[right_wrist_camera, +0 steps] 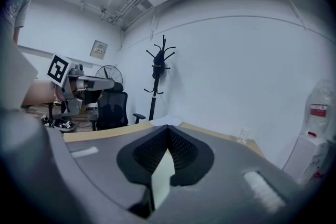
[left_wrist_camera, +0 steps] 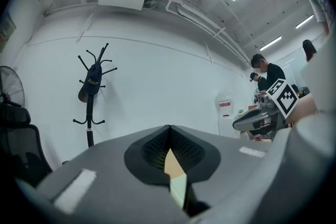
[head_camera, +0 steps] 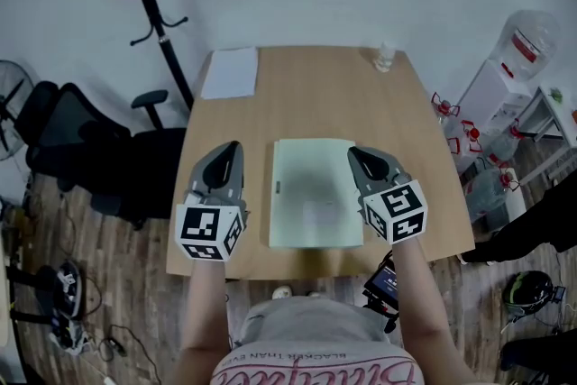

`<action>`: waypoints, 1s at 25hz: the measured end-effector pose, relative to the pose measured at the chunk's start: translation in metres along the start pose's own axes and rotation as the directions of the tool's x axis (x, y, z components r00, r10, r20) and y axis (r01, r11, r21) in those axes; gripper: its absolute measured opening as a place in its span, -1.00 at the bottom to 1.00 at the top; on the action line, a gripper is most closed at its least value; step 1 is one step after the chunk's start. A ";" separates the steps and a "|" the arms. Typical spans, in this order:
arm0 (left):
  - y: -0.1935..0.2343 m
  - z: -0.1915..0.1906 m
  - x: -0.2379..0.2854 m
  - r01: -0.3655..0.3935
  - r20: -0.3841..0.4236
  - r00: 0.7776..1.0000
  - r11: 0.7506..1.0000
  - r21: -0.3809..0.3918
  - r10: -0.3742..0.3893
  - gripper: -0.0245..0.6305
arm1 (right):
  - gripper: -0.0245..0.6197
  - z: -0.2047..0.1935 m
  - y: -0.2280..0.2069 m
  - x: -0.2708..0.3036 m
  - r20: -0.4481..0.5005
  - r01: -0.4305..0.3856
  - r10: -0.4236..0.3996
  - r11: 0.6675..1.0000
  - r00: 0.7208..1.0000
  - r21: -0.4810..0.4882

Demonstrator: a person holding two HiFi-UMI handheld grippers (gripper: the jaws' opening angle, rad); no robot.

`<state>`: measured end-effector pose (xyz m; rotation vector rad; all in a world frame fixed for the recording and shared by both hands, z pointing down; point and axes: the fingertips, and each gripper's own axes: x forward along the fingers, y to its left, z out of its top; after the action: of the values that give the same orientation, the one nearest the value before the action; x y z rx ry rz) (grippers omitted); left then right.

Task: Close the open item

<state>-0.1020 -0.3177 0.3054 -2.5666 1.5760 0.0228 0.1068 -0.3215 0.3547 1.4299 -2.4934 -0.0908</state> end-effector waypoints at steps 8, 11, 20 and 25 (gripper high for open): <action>0.000 0.017 0.005 0.003 0.051 0.999 1.000 0.020 -0.004 -0.88 | -0.92 0.021 -0.036 -0.030 0.102 0.117 -0.118 0.993 0.988 0.016; 0.001 0.024 0.005 0.005 0.078 0.997 1.000 0.028 -0.007 -0.88 | -0.92 0.033 -0.049 -0.046 0.159 0.170 -0.170 0.985 0.973 0.014; 0.001 0.034 0.007 0.004 0.125 0.992 0.999 0.040 -0.009 -0.88 | -0.92 0.055 -0.059 -0.083 0.263 0.294 -0.275 0.955 0.925 -0.036; -0.005 0.039 0.009 0.008 0.147 0.989 0.998 0.066 -0.017 -0.89 | -0.92 0.059 -0.053 -0.090 0.274 0.336 -0.305 0.939 0.912 -0.074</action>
<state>-0.0918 -0.3186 0.2664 -2.4634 1.4827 0.1540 0.1791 -0.2765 0.2701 1.8677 -2.3661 -0.5140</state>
